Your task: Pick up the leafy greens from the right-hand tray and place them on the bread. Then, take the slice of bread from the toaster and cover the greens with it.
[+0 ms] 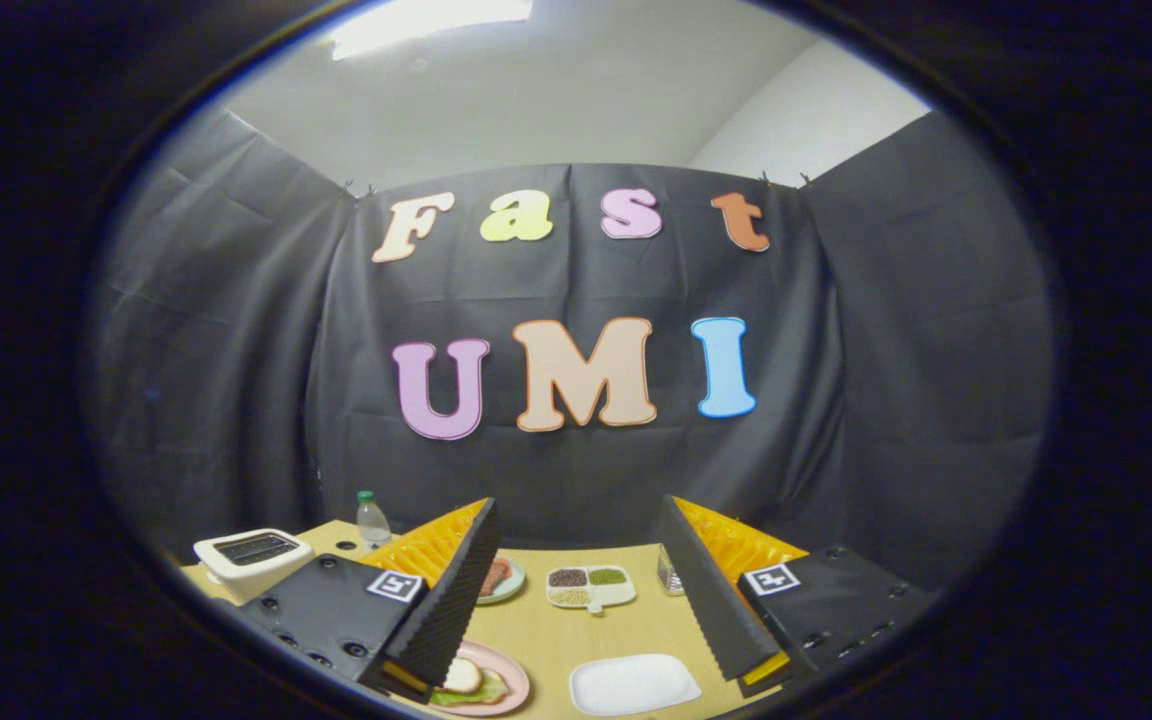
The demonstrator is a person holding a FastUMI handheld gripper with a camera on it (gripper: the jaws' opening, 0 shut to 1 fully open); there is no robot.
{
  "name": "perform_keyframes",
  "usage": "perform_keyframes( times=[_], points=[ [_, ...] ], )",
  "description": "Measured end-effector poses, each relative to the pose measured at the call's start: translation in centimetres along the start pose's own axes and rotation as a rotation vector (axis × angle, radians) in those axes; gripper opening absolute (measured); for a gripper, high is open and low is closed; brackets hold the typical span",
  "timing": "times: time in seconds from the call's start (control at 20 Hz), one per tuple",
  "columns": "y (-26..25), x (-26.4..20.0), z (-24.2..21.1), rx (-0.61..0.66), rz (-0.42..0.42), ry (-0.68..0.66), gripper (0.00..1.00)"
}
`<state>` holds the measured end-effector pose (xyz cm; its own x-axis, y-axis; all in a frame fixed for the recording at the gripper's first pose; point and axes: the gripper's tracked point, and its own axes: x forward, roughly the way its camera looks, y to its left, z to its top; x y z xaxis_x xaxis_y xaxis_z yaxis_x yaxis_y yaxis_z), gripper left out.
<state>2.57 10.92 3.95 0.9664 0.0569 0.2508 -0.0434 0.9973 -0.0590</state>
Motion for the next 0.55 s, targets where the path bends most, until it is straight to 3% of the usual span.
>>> perform_keyframes(
  times=[0.55],
  points=[
    [-3.1, -0.4, 1.1, 0.017, -0.028, 0.000, 1.00]
  ],
)
